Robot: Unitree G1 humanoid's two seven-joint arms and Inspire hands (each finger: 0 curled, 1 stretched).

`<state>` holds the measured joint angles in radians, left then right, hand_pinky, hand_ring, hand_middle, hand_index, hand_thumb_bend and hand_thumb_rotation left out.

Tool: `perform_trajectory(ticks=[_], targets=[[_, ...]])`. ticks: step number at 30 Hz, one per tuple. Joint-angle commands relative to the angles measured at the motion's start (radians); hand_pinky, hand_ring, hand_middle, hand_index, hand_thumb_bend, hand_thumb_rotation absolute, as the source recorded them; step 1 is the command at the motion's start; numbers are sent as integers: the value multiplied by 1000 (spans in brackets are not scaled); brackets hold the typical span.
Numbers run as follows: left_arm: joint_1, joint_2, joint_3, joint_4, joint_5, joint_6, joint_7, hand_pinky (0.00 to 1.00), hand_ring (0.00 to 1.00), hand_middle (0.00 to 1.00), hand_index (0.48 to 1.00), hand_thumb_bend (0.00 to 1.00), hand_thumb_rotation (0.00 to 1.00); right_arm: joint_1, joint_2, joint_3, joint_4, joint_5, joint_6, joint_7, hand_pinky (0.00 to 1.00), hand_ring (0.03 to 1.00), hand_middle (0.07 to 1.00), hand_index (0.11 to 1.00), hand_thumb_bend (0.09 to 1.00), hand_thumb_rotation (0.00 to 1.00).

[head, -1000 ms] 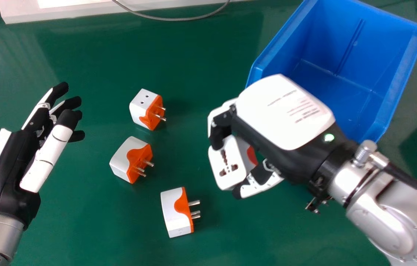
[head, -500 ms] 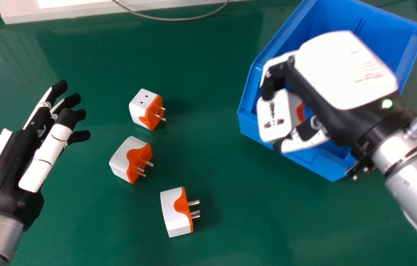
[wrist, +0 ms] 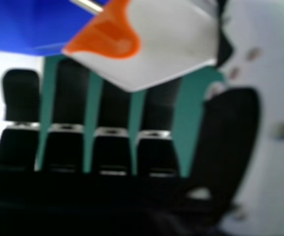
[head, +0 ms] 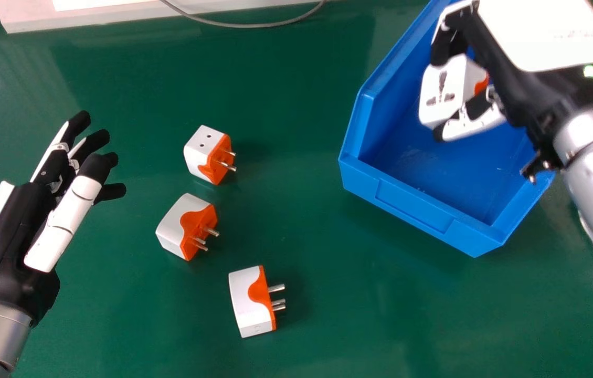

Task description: Pick all objects and put in blue box

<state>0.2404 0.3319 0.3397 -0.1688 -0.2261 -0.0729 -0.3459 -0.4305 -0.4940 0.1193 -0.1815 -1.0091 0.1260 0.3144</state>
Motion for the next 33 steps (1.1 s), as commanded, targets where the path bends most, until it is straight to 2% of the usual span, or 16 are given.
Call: perform_trajectory(ticks=[1,4,6,11,18,24,33], targets=[[-2,14,8,-16,0,-10,-2,782,895,939,966,768,776,-82,-7,16,66,-18,7,-47,334,430,523,503,494,0],[-1,13,6,-17,1,-12,-2,781,895,939,966,768,775,-141,-10,50,182,-37,10,-91,333,430,524,501,494,0],[4,12,6,-28,2,-7,0,781,895,939,966,768,775,-183,-12,77,259,-52,15,-114,333,430,524,501,494,0],[6,12,5,-30,1,-8,-1,781,895,940,966,770,775,-255,-14,139,397,-74,29,-151,329,431,524,511,493,0],[11,10,1,-42,1,-3,0,781,895,940,966,772,774,-341,9,248,622,-100,52,-212,326,434,521,522,493,0],[14,11,1,-49,0,1,0,780,895,939,966,773,774,-389,27,312,728,-96,69,-197,334,436,509,503,496,0],[14,7,-2,-64,0,20,5,780,895,939,965,773,773,-423,44,356,780,-78,96,-157,356,453,504,474,499,0]])
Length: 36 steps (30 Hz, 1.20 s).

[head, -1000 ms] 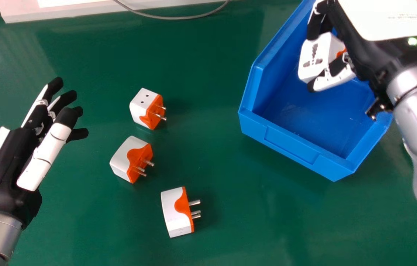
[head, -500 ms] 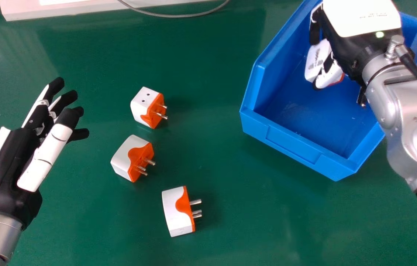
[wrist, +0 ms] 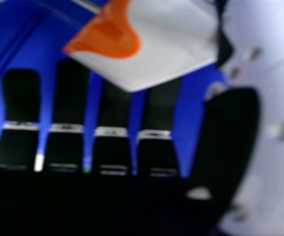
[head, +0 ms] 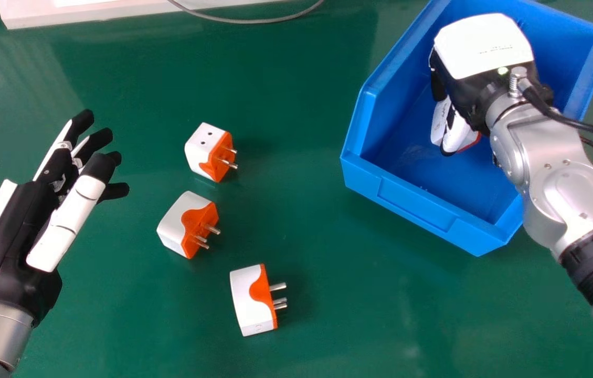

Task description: Pick all objects and put in blue box

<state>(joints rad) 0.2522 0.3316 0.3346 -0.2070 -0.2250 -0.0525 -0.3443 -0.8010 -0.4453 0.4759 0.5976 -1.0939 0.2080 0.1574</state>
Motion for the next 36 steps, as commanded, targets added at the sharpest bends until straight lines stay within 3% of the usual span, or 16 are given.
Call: perform_trajectory(ticks=[1,8,12,15,18,19,20,21,23,24,27,28,30,36], targets=[[3,7,3,-29,-2,2,5,780,895,939,965,773,773,-53,-3,0,4,10,16,2,356,453,504,474,499,0],[6,3,1,-49,-3,19,9,779,895,939,965,771,773,-37,2,-6,3,39,38,-22,363,462,497,463,501,0],[0,3,2,-32,-3,14,6,779,895,939,966,771,773,-24,5,-13,-13,57,67,-19,366,463,501,459,501,0],[-6,4,3,-20,-3,11,4,780,895,939,966,770,773,-26,16,-7,-21,52,125,18,380,467,504,450,501,0],[1,3,3,-42,-5,23,8,780,895,939,966,770,773,-28,41,-4,-48,44,222,81,393,497,515,452,500,0],[1,3,3,-44,-4,24,9,779,895,939,966,771,773,-24,47,0,-61,39,250,96,431,554,582,461,503,24],[0,4,3,-44,-3,24,9,779,895,939,965,771,773,-21,49,6,-72,33,268,107,498,642,666,517,570,50],[1,4,3,-45,-3,25,9,779,895,939,965,771,773,-17,46,11,-83,31,276,112,498,642,666,517,570,50],[3,3,3,-53,-2,29,10,779,895,939,965,772,773,-7,31,20,-105,32,268,119,621,771,786,628,656,82],[3,4,3,-55,-3,30,10,779,895,939,965,772,773,-3,23,21,-115,35,259,122,621,771,786,628,656,82],[-1,4,3,-49,-2,31,9,779,895,939,966,773,773,2,10,30,-135,38,241,139,755,883,891,795,712,136],[-2,5,4,-46,-2,30,8,779,895,939,966,773,773,1,8,33,-137,38,239,145,755,883,891,795,712,136],[-2,5,4,-43,-1,27,7,779,895,940,966,775,774,0,5,36,-149,34,239,163,842,940,944,877,730,158],[-4,6,3,-34,2,18,4,781,896,940,967,776,775,1,6,33,-197,26,266,218,924,985,986,952,732,163]])
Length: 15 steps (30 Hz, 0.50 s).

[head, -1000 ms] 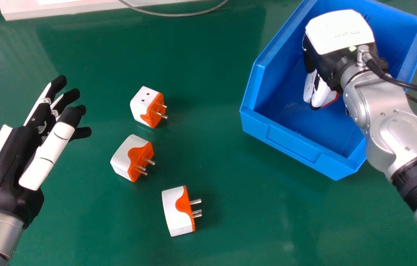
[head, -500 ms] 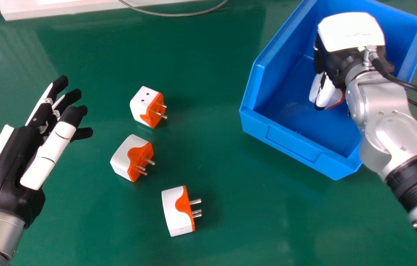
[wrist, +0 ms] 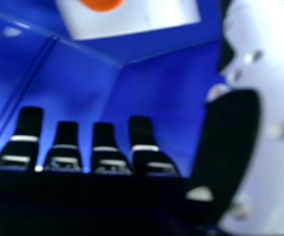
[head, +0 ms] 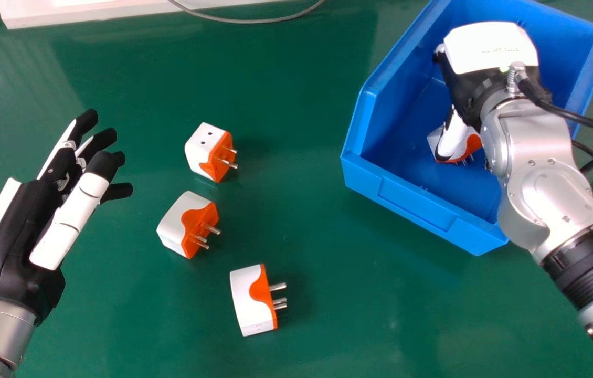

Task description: Pick all objects and put in blue box

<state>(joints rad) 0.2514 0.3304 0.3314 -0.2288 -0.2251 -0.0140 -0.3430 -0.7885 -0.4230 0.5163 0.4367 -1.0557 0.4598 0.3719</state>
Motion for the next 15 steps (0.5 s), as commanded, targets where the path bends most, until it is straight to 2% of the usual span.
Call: perform_trajectory(ticks=[1,5,12,15], targets=[[-4,7,6,-8,2,-24,1,781,896,940,967,775,775,-8,-15,-10,-47,-11,20,7,932,988,989,956,729,157],[-6,9,7,0,1,-30,-5,781,896,940,967,772,775,20,-15,-15,-86,-12,44,8,945,993,993,957,732,138],[1,14,11,-21,-4,-19,-7,781,896,940,967,767,774,42,-11,-30,-159,-10,96,50,973,999,999,886,740,82],[-4,17,13,-9,-6,-22,-11,781,896,940,967,767,773,53,-4,-41,-209,-12,136,76,980,1000,1000,847,747,43]])
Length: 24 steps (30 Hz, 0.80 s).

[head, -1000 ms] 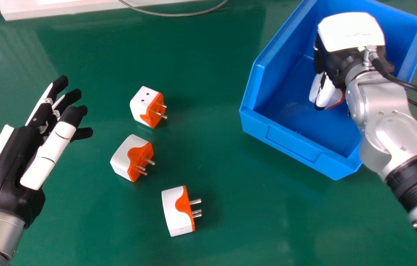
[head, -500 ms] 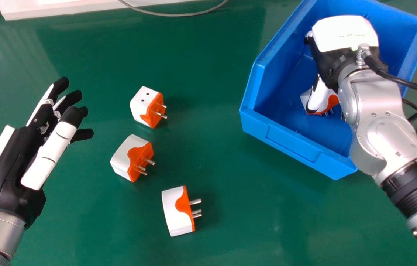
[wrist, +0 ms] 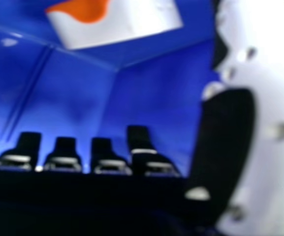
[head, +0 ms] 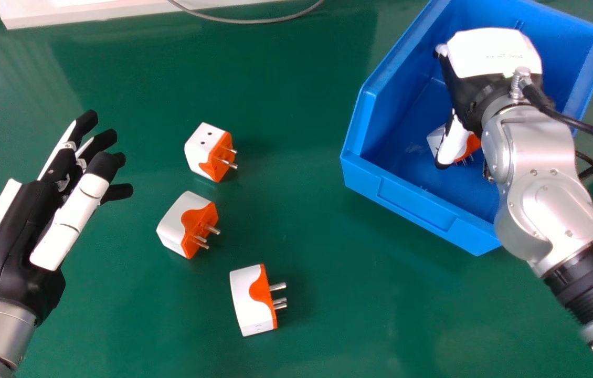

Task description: Pick all objects and put in blue box

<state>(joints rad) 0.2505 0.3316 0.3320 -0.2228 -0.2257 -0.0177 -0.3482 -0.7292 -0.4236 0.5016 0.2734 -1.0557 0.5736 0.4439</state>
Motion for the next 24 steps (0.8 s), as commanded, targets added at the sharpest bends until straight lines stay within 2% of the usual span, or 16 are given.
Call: perform_trajectory(ticks=[1,8,11,13,15,18,22,24], targets=[[-3,17,13,-13,-6,-19,-7,781,896,940,967,766,773,1,0,-31,-66,-11,37,11,981,1000,1000,835,750,35],[-15,23,20,16,-4,-34,-18,783,897,941,967,767,774,43,26,-62,-173,-9,132,47,948,995,1000,798,764,7],[-17,24,22,18,-2,-35,-18,783,897,941,967,769,774,53,33,-66,-212,-17,168,67,937,992,1000,819,769,3],[-12,23,22,6,0,-31,-15,783,896,941,967,769,775,70,40,-67,-274,-40,211,89,934,992,1000,826,770,2],[-10,22,22,-3,0,-25,-12,782,895,939,967,768,774,86,46,-60,-332,-70,248,109,934,990,1000,848,773,2],[-11,24,23,-3,0,-24,-12,780,894,937,966,766,773,121,54,-43,-428,-135,283,138,932,984,1000,845,768,1],[-19,25,24,18,0,-33,-16,780,894,936,966,766,772,188,77,-34,-558,-234,293,172,890,958,994,819,753,0],[-17,25,25,14,0,-32,-15,782,895,935,966,765,772,221,89,-38,-612,-279,280,193,857,941,983,779,761,0]])
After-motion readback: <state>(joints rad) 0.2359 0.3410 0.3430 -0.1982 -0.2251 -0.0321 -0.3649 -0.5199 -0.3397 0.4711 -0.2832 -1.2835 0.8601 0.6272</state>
